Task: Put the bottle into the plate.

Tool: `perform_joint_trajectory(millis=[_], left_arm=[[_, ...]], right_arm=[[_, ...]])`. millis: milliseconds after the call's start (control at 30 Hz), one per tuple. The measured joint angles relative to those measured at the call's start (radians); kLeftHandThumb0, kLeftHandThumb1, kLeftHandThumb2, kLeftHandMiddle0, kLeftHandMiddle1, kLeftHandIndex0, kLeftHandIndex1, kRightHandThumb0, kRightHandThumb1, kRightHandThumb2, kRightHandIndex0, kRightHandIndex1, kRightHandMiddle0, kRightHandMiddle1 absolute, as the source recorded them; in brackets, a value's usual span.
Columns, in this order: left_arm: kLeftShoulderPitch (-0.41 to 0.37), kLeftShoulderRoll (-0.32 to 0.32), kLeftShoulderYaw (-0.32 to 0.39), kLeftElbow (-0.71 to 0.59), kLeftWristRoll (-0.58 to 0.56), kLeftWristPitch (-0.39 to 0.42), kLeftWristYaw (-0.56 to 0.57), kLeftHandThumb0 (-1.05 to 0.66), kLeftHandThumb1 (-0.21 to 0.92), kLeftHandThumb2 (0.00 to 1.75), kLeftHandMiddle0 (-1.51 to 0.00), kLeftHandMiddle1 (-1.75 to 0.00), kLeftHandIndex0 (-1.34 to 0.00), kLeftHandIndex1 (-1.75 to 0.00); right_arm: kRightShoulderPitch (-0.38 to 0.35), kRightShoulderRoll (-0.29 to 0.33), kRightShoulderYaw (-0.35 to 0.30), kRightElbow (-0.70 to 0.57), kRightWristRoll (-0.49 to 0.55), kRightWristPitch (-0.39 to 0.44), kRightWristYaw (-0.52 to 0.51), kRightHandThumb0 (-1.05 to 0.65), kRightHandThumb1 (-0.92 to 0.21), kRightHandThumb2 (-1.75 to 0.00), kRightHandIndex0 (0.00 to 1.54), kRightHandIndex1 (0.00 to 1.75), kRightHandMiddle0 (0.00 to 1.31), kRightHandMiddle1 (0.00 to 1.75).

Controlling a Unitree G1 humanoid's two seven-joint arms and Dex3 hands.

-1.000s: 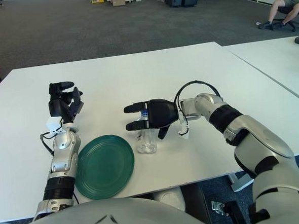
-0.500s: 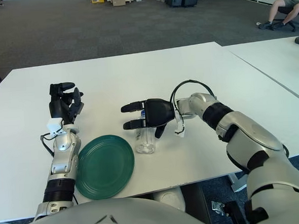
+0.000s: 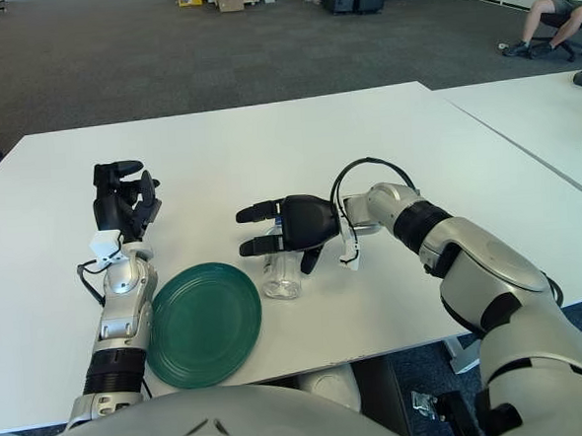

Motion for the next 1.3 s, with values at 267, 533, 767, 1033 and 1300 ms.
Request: perform_joint_trajectory(millis=[267, 533, 767, 1033, 1300], left_arm=[[0.000, 0.000, 0.000, 0.000, 0.000, 0.000, 0.002, -0.36, 0.88, 0.59, -0.38, -1.50, -0.23, -1.75], [0.000, 0.000, 0.002, 0.001, -0.001, 0.000, 0.002, -0.36, 0.87, 0.59, -0.39, -1.51, -0.23, -1.75], [0.000, 0.000, 0.006, 0.007, -0.002, 0.000, 0.002, -0.37, 0.86, 0.61, -0.39, -1.52, -0.24, -1.75], [0.000, 0.000, 0.012, 0.007, -0.004, 0.000, 0.002, -0.37, 0.84, 0.64, -0.38, -1.53, -0.25, -1.75], [0.000, -0.001, 0.013, 0.006, -0.008, 0.001, 0.003, -0.37, 0.81, 0.68, -0.37, -1.53, -0.27, -1.75]], right_arm=[[0.002, -0.002, 0.000, 0.003, 0.035, -0.012, 0.024, -0.50, -0.92, -0.89, 0.25, 0.02, 0.00, 0.50], [0.009, -0.002, 0.000, 0.007, 0.046, -0.020, 0.031, -0.49, -0.92, -0.90, 0.26, 0.02, 0.00, 0.53], [0.015, -0.005, 0.000, 0.004, 0.057, -0.021, 0.031, -0.47, -0.92, -0.93, 0.31, 0.04, 0.00, 0.62], [0.016, -0.003, 0.014, 0.009, 0.053, -0.036, -0.012, -0.42, -0.92, -0.89, 0.50, 0.12, 0.00, 0.88], [0.016, -0.003, 0.022, -0.010, 0.023, -0.004, -0.099, -0.07, -0.74, -0.81, 0.35, 1.60, 0.16, 1.65]])
